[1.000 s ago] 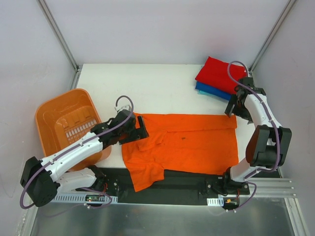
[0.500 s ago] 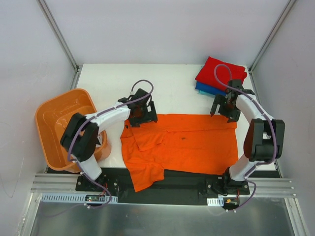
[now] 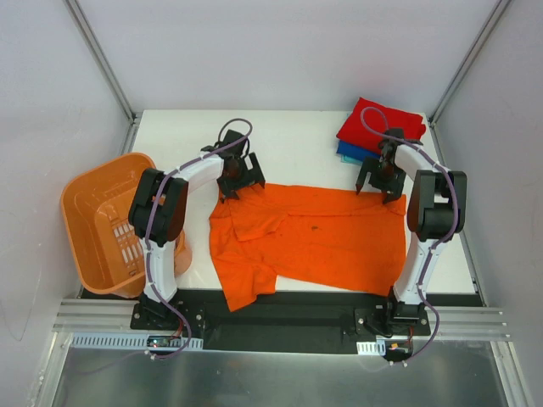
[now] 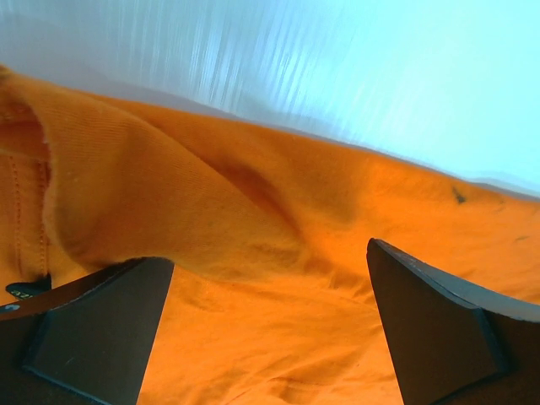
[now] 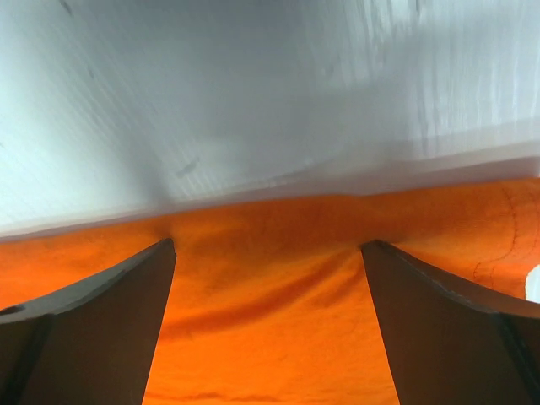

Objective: Fold and stack the t-shirts
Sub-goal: Fold the tshirt

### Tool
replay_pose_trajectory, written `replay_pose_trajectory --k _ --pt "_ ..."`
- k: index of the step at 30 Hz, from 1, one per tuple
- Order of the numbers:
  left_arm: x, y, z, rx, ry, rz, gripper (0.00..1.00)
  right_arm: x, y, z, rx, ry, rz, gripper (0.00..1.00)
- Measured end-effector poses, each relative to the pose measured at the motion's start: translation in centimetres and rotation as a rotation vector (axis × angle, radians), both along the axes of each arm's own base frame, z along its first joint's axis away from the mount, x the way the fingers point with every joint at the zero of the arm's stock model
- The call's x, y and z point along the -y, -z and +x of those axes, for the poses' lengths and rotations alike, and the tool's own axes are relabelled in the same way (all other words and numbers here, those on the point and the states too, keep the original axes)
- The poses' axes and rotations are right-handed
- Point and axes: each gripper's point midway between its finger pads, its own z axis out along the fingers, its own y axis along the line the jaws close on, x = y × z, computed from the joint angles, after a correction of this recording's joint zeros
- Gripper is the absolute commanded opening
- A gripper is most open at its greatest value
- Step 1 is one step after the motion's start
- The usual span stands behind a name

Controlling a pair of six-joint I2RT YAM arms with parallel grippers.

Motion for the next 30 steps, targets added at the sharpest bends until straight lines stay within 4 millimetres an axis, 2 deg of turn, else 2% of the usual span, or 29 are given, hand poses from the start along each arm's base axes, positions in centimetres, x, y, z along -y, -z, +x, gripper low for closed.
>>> replay_pose_trajectory --k 9,14,18,22,24,26,29,30 --pt "0.1 -0.6 6.4 0.057 -0.02 -0.078 0.99 0.5 -0.3 5.5 0.057 0.011 -0.005 0.97" --pt "-0.5 -1.1 9.5 0.093 -0.038 -0.111 0.99 0.8 -0.7 7.1 0.083 0.014 -0.007 0.97" --pt "-0.3 -1.7 10.3 0.115 -0.007 -0.126 0.99 0.9 -1.7 7.7 0.105 0.003 -0.01 0.97" --pt "0.4 -2.9 9.8 0.145 0.052 -0.118 0.99 1.0 -3.2 6.7 0.121 -0.017 -0.033 0.97" --pt "1.4 -4.9 8.7 0.177 0.097 -0.114 0.99 1.0 -5.1 5.3 0.154 -0.019 -0.045 0.97" --pt "2.6 -7.8 6.7 0.227 0.146 -0.119 0.99 1.0 -7.6 3.3 0.204 -0.014 -0.052 0.97" --pt "3.9 -13.6 2.4 0.338 0.206 -0.132 0.99 0.8 -11.5 -0.4 0.325 0.01 -0.056 0.97" --pt "4.4 -15.5 0.5 0.384 0.23 -0.139 0.99 0.7 -12.7 -1.9 0.373 0.024 -0.055 0.97"
